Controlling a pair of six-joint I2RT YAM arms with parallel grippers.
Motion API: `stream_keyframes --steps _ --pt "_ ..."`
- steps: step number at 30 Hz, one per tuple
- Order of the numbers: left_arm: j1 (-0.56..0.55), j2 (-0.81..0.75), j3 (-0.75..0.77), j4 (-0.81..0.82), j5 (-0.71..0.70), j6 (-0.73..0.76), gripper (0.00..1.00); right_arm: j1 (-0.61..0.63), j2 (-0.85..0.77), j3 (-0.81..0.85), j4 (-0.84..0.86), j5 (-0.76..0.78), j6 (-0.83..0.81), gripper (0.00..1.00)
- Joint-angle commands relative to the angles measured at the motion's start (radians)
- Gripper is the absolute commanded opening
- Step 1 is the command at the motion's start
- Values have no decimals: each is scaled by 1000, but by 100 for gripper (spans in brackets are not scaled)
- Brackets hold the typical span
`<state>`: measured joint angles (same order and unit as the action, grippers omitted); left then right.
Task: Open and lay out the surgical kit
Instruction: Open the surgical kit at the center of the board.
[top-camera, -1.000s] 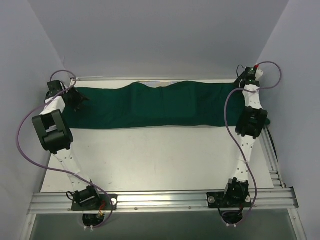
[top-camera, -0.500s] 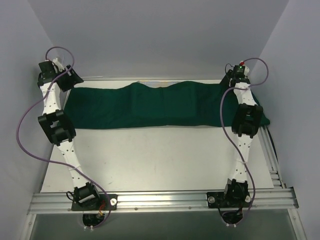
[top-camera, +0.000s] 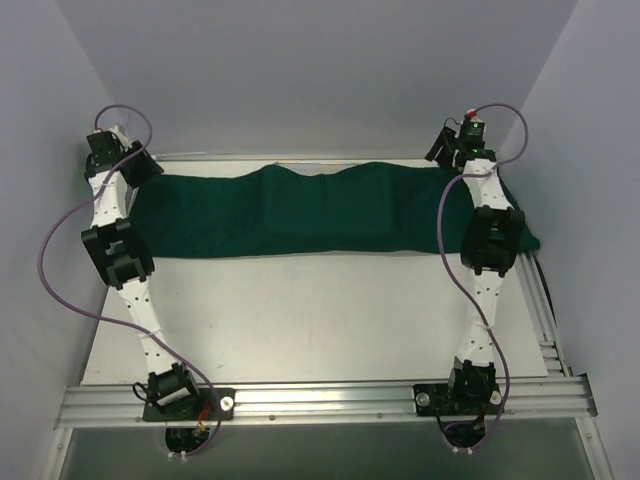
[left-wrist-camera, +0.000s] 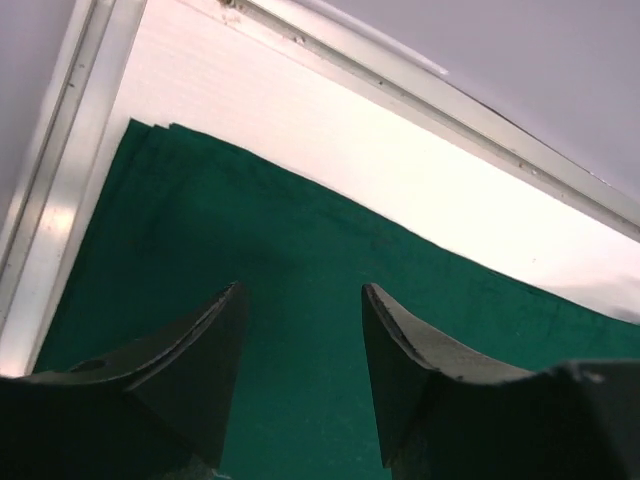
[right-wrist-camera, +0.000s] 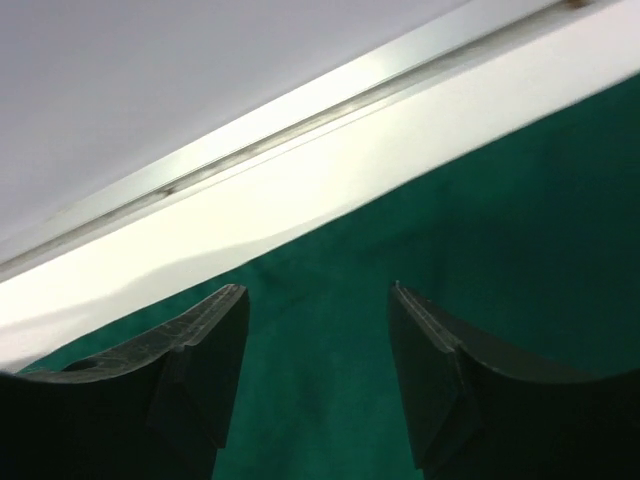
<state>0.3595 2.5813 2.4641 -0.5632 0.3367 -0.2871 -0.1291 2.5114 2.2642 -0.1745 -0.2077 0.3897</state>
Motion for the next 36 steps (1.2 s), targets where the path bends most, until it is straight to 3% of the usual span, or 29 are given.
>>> stream_keyframes --steps 1,5,11,15,24,33,36 --pt "-66 -74 -62 117 -17 -101 59 69 -60 24 41 -114 20 60" --pt "-135 -185 -246 227 -80 -125 61 111 -7 96 72 -221 61 65" --pt "-159 -184 -266 258 -16 -221 62 167 30 126 125 -298 112 63" --pt "-171 -181 -278 265 25 -254 62 171 41 118 95 -283 112 56" --pt "-225 -237 -415 351 85 -308 61 180 52 124 29 -202 69 57" --pt "-269 -242 -470 335 42 -342 58 138 50 120 -20 14 153 71" --pt "-278 -236 -478 332 48 -351 58 148 67 158 -71 79 211 83"
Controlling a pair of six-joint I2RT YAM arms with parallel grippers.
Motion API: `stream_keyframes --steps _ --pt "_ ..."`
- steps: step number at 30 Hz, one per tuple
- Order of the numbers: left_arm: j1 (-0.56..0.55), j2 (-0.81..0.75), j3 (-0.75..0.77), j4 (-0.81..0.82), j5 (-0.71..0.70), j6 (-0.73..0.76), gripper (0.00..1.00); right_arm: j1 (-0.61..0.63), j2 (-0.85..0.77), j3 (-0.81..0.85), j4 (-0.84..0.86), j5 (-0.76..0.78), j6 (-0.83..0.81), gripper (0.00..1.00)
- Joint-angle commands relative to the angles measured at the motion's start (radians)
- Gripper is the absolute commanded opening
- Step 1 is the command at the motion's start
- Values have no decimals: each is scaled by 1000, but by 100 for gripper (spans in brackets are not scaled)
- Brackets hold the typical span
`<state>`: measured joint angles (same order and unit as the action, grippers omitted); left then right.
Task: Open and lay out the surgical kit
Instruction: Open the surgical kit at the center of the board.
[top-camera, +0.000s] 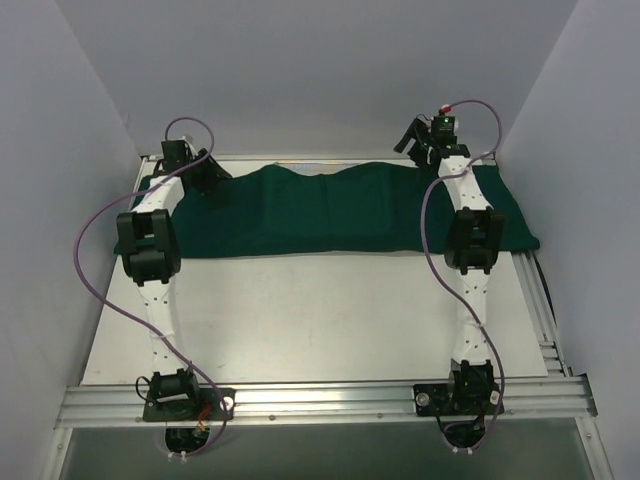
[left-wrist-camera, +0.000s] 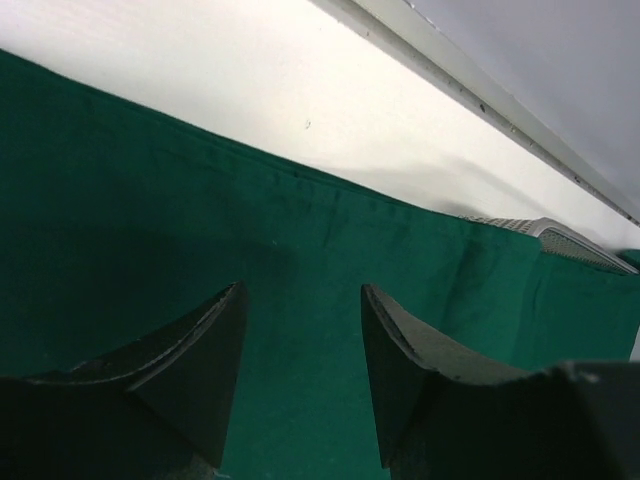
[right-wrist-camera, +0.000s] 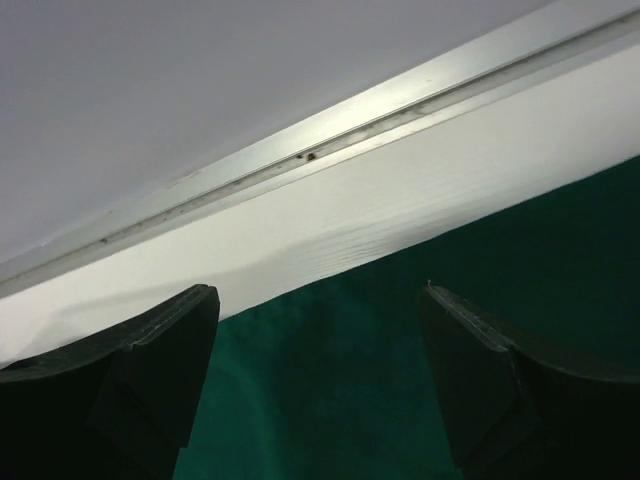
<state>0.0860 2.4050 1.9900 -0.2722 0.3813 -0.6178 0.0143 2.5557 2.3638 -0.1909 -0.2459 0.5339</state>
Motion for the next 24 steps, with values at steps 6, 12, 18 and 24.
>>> stream_keyframes --steps 6,12,18,24 --pt "-18 -64 -22 51 -4 -26 57 59 70 130 -136 235 101 84" --pt "-26 -61 -46 83 25 -57 57 96 115 150 -116 300 146 76" --pt "-32 -66 -56 96 36 -66 57 102 121 124 -127 370 158 72" --pt "-32 -64 -59 106 47 -77 57 101 135 112 -140 367 150 60"
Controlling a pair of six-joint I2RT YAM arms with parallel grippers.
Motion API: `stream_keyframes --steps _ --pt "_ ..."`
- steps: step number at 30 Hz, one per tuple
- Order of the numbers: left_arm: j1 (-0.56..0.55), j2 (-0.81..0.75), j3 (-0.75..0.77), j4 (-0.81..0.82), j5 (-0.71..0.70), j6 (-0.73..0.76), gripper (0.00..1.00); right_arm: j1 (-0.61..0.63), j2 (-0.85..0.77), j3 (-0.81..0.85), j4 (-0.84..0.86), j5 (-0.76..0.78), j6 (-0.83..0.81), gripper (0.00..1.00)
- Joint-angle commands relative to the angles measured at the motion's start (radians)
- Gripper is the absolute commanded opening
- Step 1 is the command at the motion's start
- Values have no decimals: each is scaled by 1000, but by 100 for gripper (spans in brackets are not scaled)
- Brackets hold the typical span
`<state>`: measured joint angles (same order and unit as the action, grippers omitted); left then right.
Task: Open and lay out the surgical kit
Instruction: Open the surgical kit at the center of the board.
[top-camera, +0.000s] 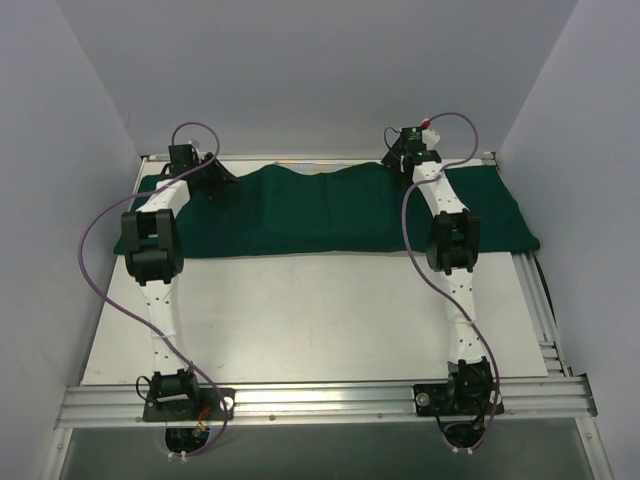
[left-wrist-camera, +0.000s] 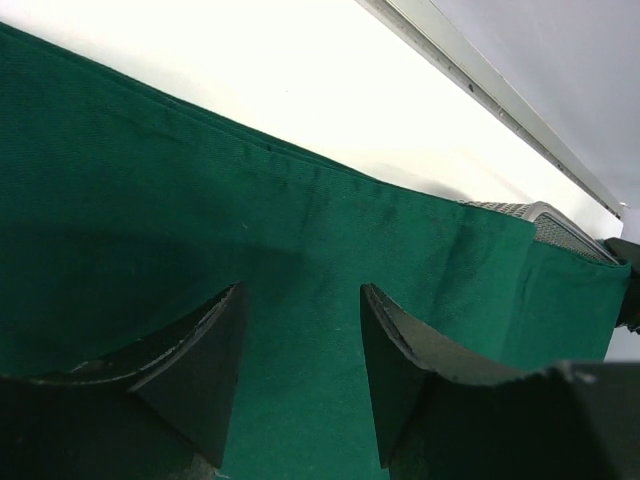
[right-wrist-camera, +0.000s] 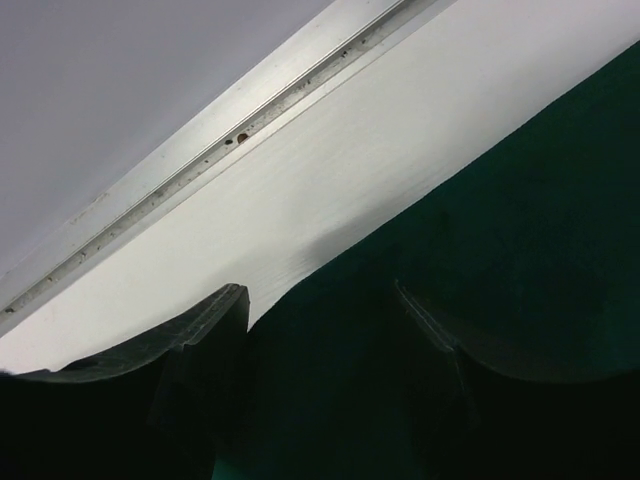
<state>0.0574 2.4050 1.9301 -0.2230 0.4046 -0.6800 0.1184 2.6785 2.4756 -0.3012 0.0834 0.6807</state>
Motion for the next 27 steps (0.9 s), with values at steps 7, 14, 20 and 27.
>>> stream_keyframes --steps 7,14,20,27 --pt "-10 -75 -29 71 28 -26 57 -13 -34 -98 53 -36 3 24" --pt "-14 -110 -39 33 17 -20 56 -26 -85 -102 120 -60 -6 8" --pt "-10 -159 -46 -18 -12 -9 53 -33 -147 -121 155 -73 -18 0" --pt "-5 -248 -94 -119 -96 0 50 -36 -270 -248 171 -112 -15 0"
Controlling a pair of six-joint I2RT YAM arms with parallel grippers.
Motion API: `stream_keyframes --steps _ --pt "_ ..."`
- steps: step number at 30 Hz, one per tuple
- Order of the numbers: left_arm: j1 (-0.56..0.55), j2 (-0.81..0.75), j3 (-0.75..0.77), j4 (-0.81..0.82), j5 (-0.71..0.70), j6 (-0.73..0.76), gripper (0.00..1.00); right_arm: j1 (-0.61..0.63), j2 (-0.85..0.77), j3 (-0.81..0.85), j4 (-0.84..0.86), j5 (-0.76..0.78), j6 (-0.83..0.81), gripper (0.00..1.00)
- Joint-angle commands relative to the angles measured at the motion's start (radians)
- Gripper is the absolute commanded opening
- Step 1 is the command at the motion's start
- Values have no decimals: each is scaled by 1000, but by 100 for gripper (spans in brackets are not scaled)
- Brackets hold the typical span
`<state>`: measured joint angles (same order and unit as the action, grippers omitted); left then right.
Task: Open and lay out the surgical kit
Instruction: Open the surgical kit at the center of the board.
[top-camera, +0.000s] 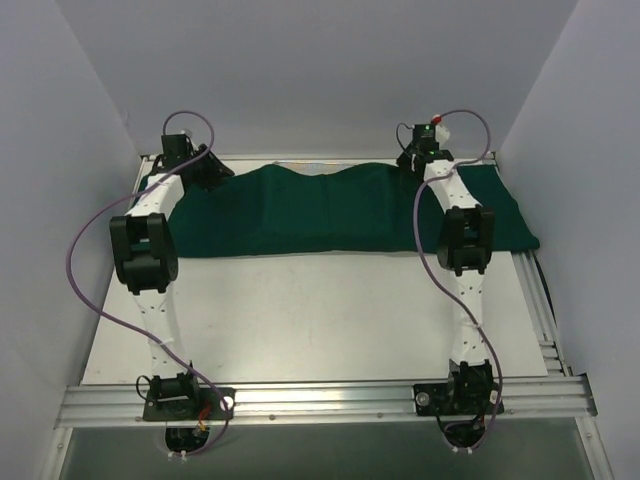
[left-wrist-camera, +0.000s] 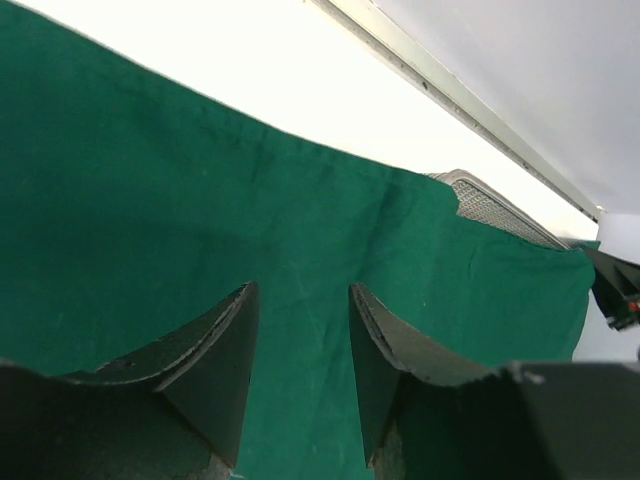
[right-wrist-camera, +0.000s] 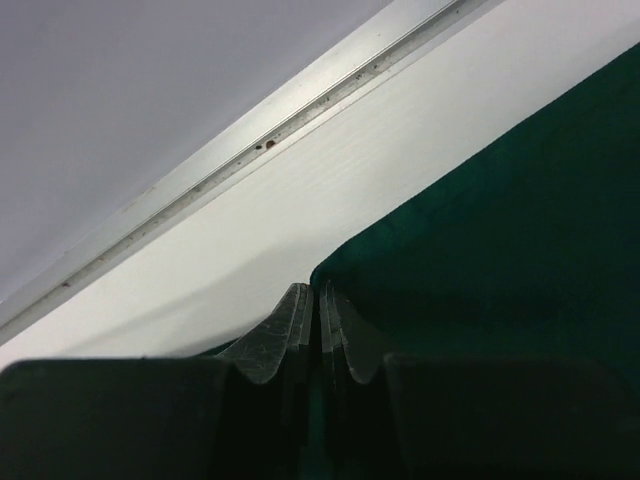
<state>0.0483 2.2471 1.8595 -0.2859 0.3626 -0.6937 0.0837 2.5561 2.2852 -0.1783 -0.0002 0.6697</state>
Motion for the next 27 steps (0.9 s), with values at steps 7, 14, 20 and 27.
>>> stream_keyframes --steps 7,14,20,27 --pt "10 -182 -109 -127 -73 -4 50 -2 -295 -186 -53 -52 -25 0" --pt "16 -267 -169 -168 -83 -7 54 -5 -491 -416 -177 -46 -64 0" --pt "21 -340 -227 -196 -82 -4 56 -13 -727 -696 -245 -41 -79 0" --pt "33 -400 -318 -225 -111 39 56 -15 -1041 -1109 -328 -20 -81 0"
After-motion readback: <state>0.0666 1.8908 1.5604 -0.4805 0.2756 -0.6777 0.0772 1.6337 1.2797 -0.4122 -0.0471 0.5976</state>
